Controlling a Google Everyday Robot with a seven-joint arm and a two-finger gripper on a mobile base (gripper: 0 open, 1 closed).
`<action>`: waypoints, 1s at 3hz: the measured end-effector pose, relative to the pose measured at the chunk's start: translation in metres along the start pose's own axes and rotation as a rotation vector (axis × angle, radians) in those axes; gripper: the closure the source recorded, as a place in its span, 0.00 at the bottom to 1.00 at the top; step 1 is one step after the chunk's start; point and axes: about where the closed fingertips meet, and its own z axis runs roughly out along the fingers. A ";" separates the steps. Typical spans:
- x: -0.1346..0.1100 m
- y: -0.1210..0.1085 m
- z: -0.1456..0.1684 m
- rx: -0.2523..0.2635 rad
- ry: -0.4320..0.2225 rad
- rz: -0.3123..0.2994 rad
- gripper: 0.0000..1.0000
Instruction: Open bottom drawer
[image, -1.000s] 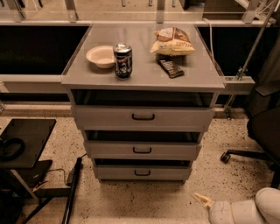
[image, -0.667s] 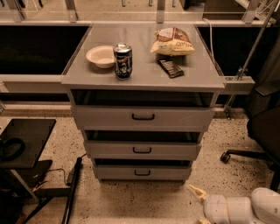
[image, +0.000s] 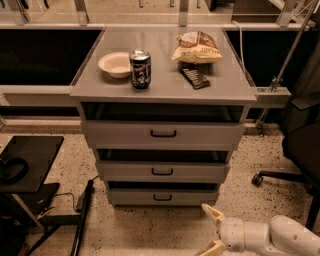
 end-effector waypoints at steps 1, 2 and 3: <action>0.008 -0.005 0.004 0.054 0.070 -0.042 0.00; 0.008 0.018 0.026 0.026 0.286 -0.313 0.00; 0.011 0.029 0.020 0.025 0.392 -0.434 0.00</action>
Offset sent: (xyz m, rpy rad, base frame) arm 0.0996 -0.1403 -0.0234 -1.3940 -0.5491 -0.4718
